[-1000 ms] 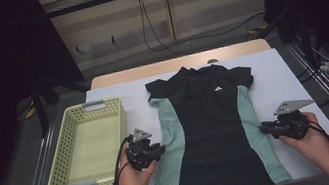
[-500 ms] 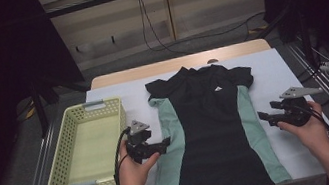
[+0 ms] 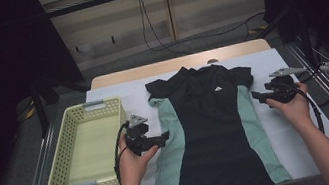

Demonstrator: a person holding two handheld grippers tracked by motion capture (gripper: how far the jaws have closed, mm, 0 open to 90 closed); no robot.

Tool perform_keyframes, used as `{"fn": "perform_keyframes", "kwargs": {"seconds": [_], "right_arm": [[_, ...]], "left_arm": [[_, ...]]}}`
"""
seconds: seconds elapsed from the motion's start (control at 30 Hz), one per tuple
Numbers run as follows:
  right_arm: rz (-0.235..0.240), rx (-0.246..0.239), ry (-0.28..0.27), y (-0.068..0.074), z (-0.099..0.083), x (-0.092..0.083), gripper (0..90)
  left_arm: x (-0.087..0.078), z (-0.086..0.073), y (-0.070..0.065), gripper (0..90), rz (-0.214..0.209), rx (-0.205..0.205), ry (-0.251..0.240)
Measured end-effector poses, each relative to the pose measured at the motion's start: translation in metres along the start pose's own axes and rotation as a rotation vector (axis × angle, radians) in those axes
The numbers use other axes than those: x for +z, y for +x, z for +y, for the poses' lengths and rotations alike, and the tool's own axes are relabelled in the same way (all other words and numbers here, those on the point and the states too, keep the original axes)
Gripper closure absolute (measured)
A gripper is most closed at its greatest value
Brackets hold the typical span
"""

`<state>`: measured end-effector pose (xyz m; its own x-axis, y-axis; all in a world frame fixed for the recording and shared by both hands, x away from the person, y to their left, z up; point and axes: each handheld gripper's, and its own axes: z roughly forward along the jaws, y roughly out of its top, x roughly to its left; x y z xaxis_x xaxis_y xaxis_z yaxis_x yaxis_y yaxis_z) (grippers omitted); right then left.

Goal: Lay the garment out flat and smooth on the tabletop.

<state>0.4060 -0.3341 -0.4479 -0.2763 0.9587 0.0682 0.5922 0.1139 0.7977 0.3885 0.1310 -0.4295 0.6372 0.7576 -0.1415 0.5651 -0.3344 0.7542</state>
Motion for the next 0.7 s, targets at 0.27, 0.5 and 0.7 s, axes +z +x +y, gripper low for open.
{"fn": "perform_keyframes", "kwargs": {"seconds": [0.27, 0.5, 0.7], "right_arm": [[-0.01, 0.005, -0.035, -0.003, 0.019, 0.011, 43.6], [0.004, 0.041, -0.029, -0.004, 0.022, 0.026, 46.3], [-0.007, 0.025, -0.006, -0.002, 0.02, 0.039, 49.8]], "left_arm": [[-0.001, -0.003, -0.001, 11.2, 0.003, -0.002, -0.007], [-0.003, -0.004, -0.006, 8.1, -0.044, 0.008, -0.021], [-0.006, -0.005, -0.007, 8.4, -0.061, -0.004, -0.034]]}}
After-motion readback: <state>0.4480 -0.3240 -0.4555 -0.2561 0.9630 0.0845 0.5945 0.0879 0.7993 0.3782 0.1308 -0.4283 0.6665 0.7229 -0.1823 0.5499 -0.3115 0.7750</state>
